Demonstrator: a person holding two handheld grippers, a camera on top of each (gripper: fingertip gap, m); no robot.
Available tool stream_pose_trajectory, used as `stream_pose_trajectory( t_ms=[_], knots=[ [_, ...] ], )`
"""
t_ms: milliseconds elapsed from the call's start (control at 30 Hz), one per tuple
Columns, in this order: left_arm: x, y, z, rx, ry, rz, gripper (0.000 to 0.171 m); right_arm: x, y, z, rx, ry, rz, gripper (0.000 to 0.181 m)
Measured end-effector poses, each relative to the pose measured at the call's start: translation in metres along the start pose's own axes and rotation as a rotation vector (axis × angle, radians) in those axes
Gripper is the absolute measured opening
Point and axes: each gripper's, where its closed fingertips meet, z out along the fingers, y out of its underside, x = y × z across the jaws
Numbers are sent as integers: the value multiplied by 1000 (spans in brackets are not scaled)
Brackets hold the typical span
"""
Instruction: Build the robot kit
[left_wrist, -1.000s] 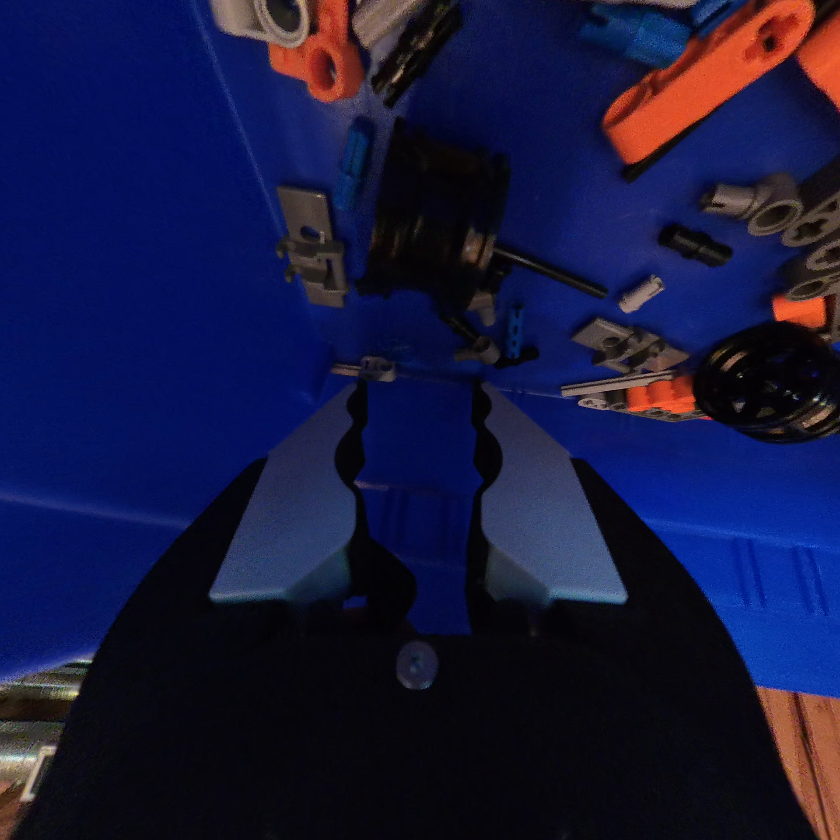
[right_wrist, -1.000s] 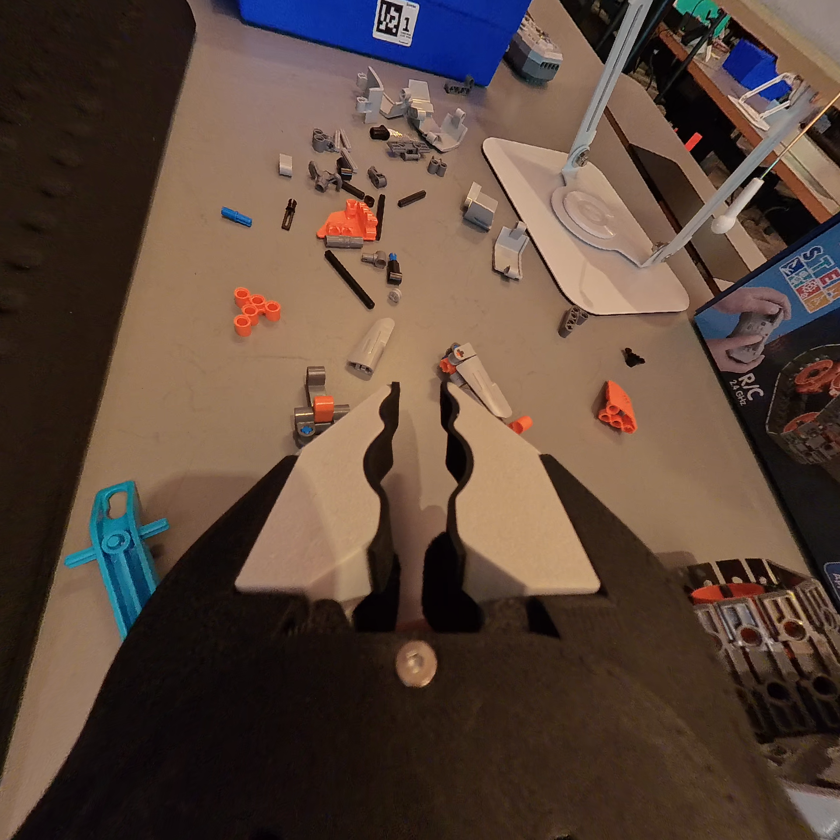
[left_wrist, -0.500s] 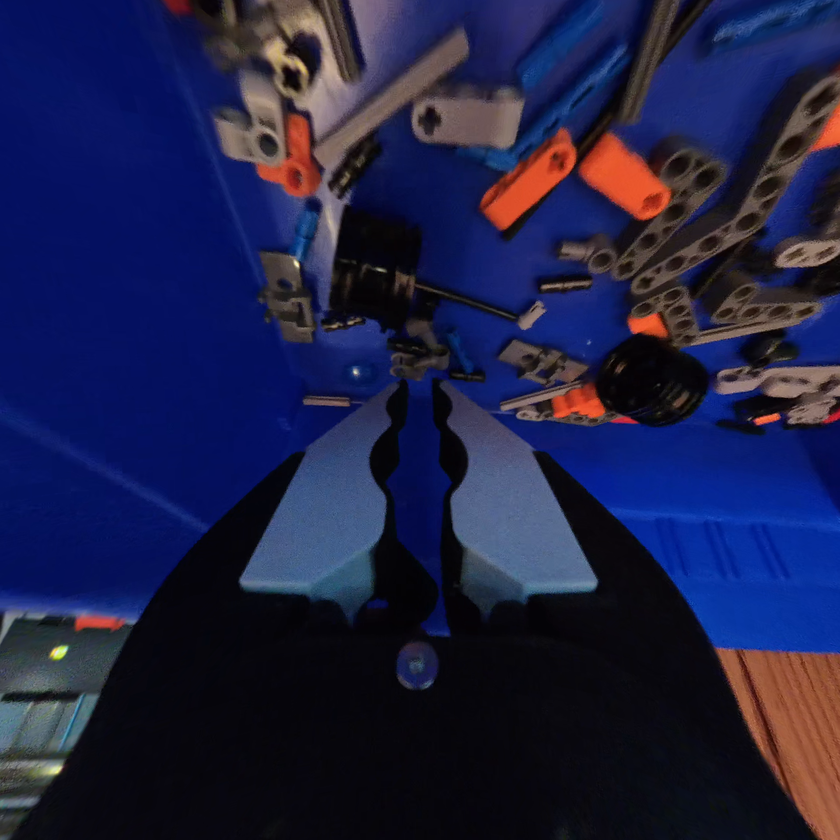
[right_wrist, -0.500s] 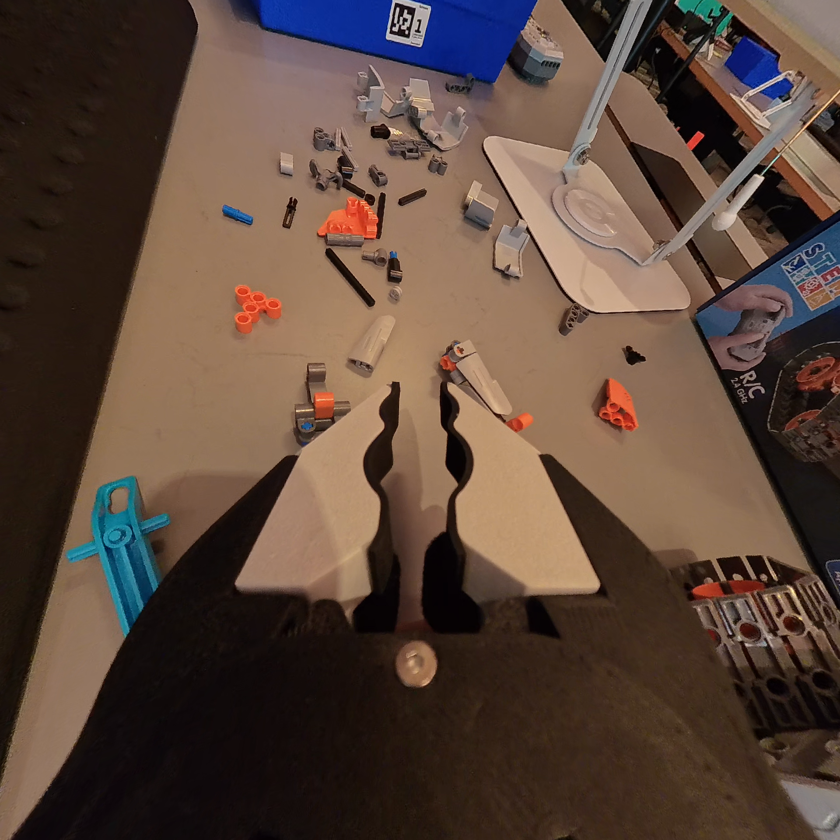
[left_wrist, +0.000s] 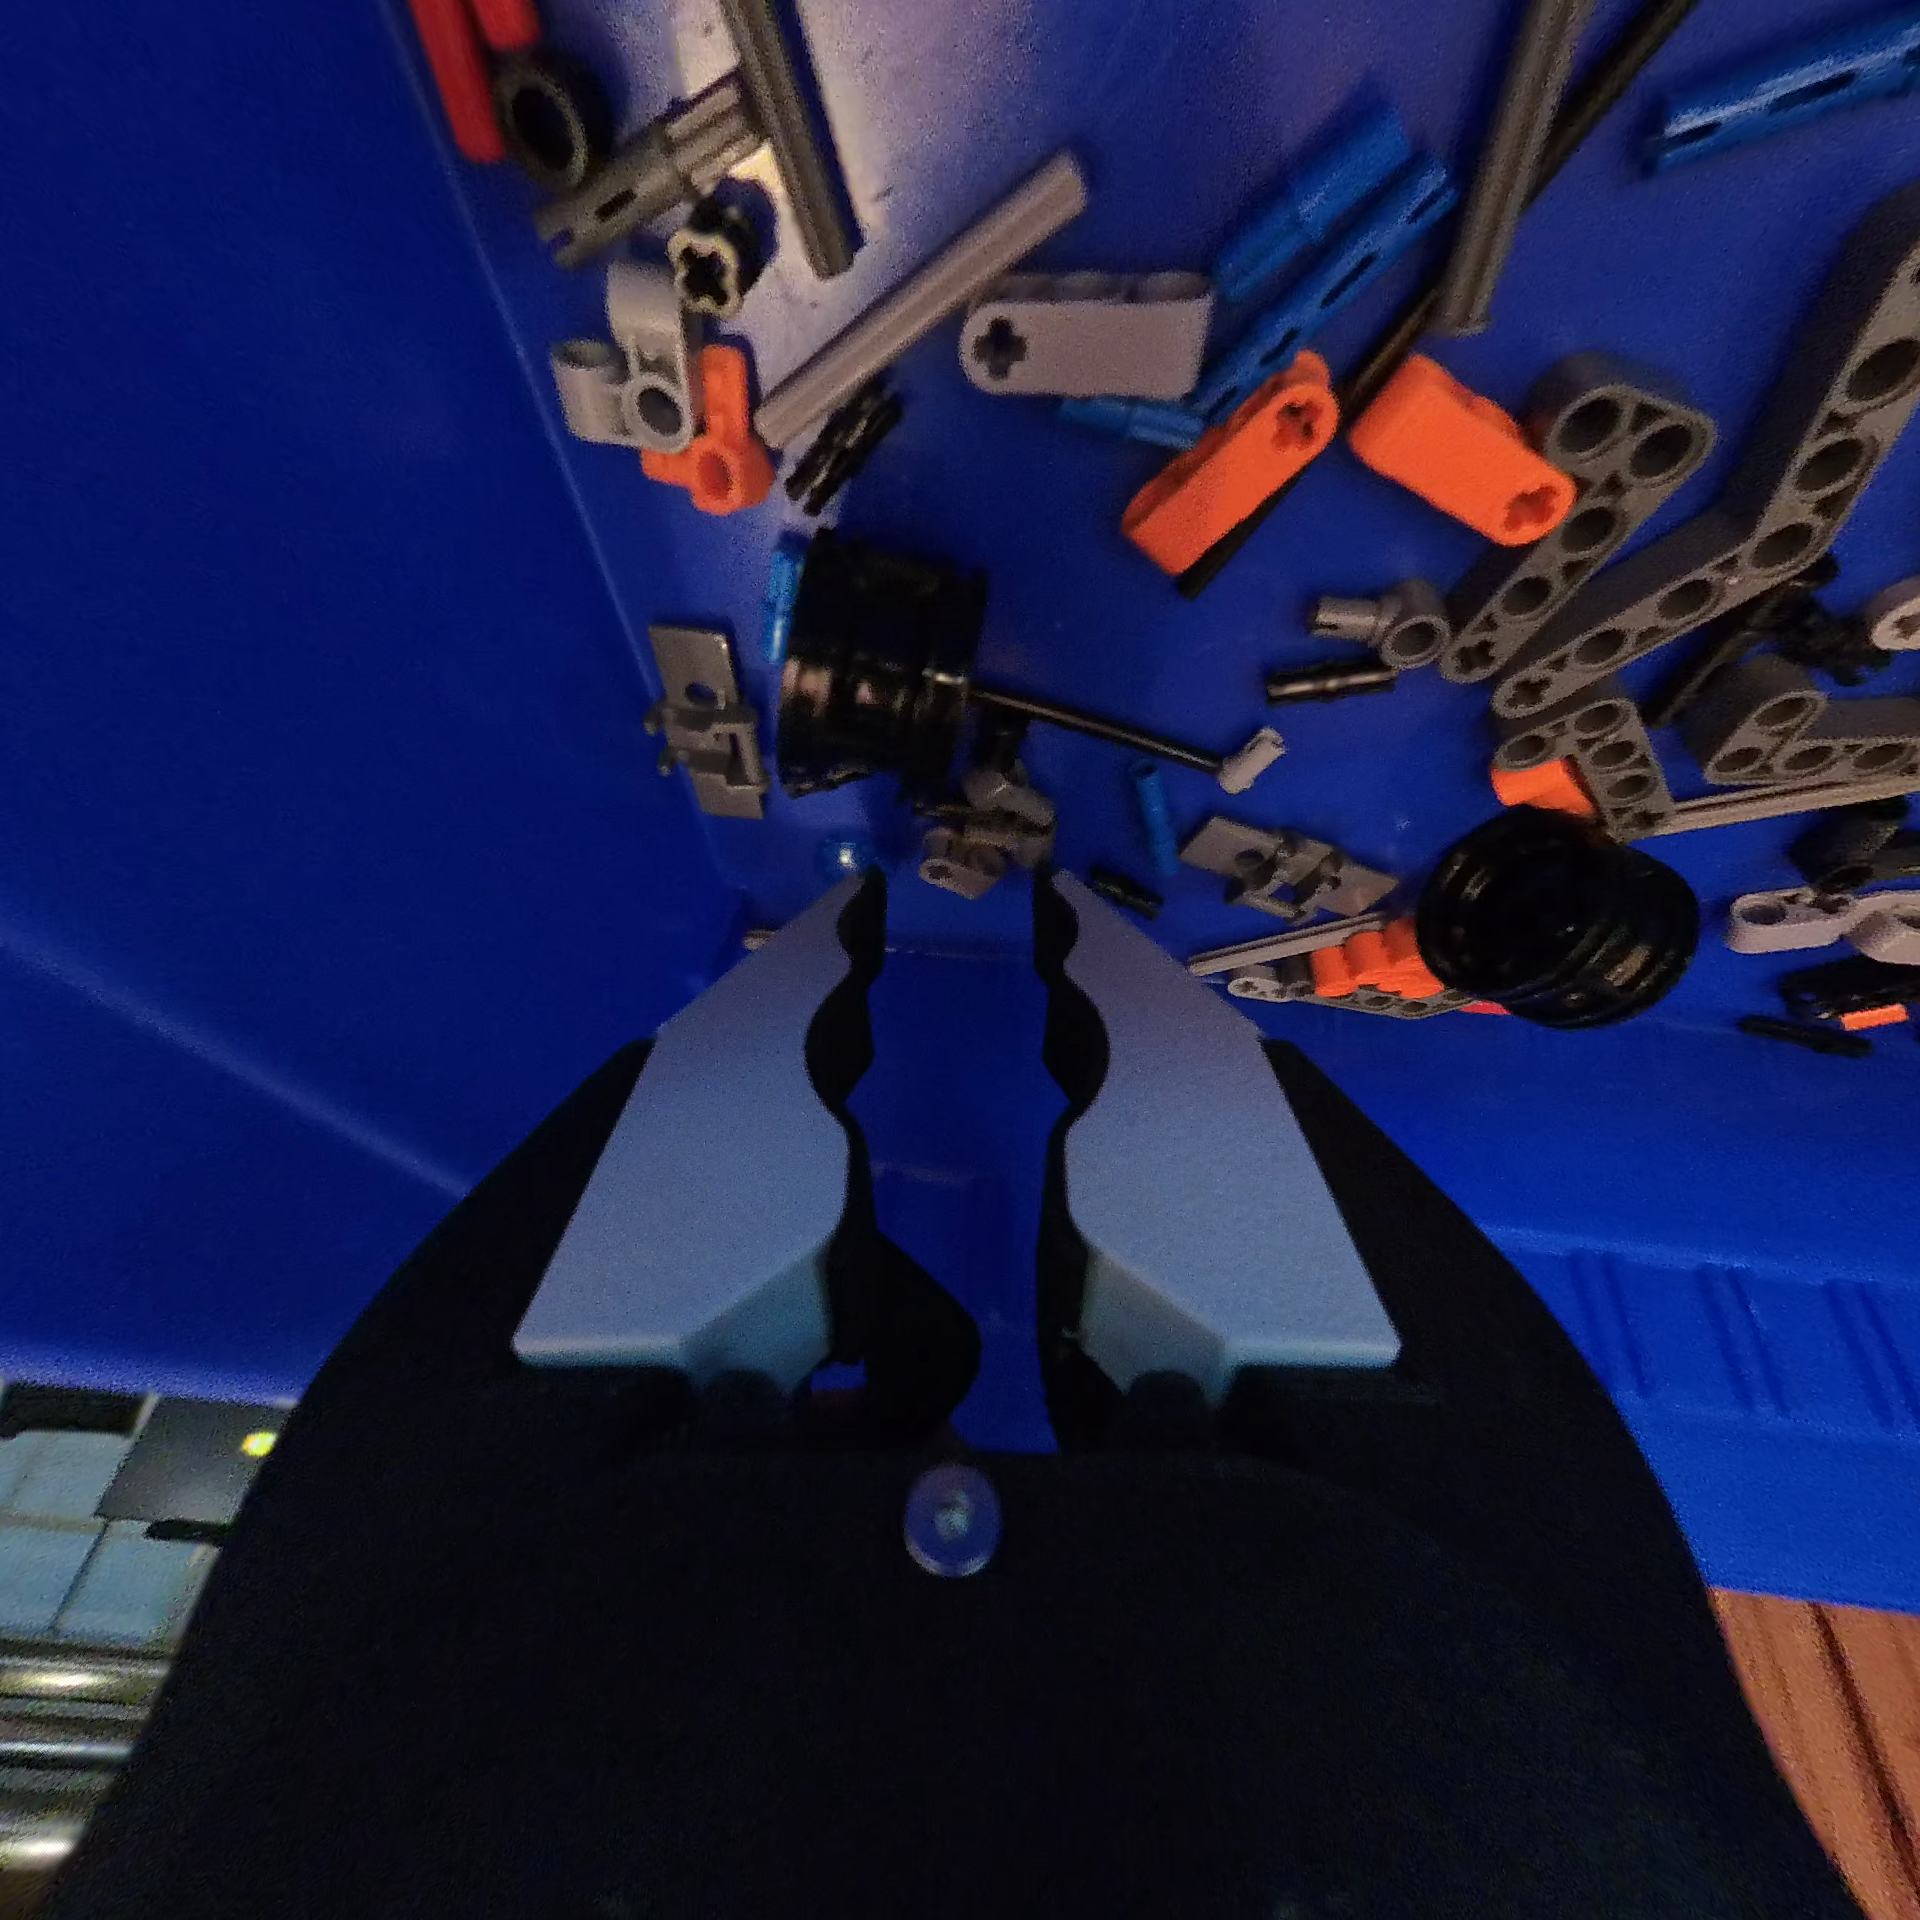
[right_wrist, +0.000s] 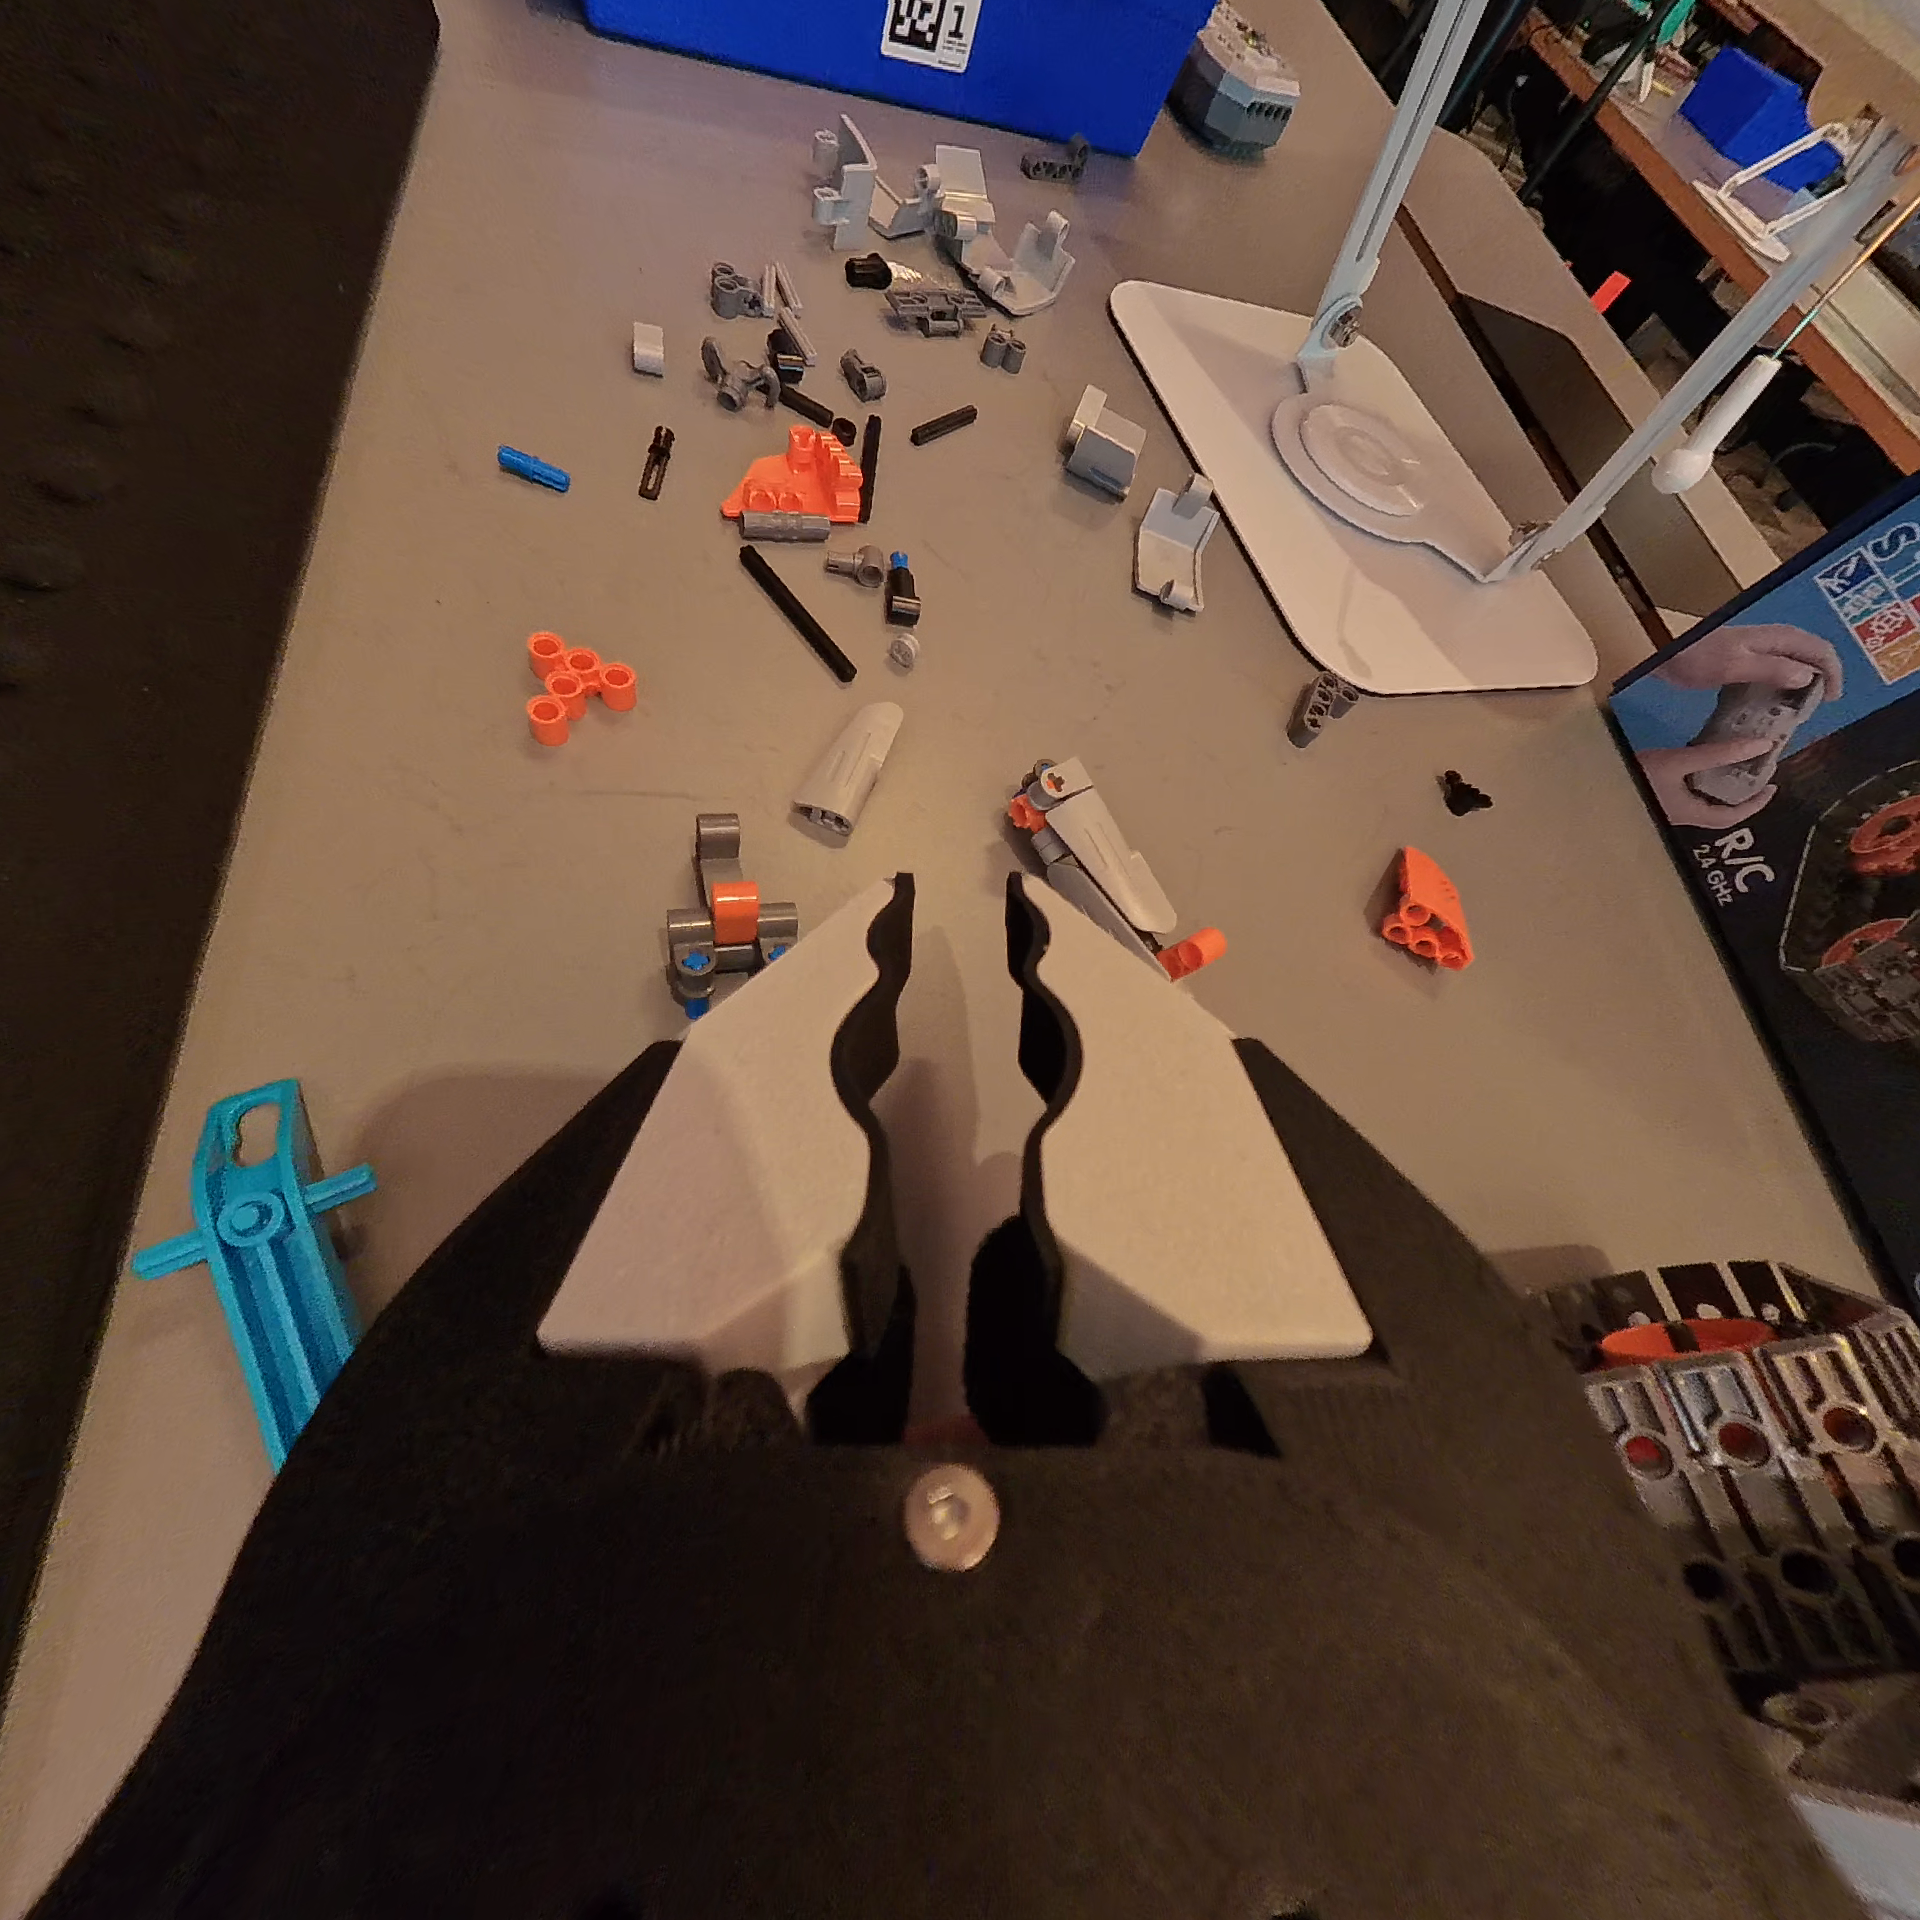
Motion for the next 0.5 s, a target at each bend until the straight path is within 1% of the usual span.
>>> stream_pose_trajectory(
  t_ms=[33,100,133,367,433,500],
  knots=[
    [1,0,1,-5,-1,14,27,0,0,0,-1,-1,0,16],
    [4,0,1,-10,2,23,21,0,0,0,0,-1,-1,16],
    [2,-1,1,-6,-16,30,14,0,0,0,1,-1,-1,16],
    [5,2,-2,7,-31,20,13,0,0,-1,-1,1,-5,16],
    [7,3,-13,25,-43,10,13,0,0,0,-2,2,-4,16],
    [8,1,-35,65,-82,-3,13,0,1,0,-5,2,-5,16]
  ],
)
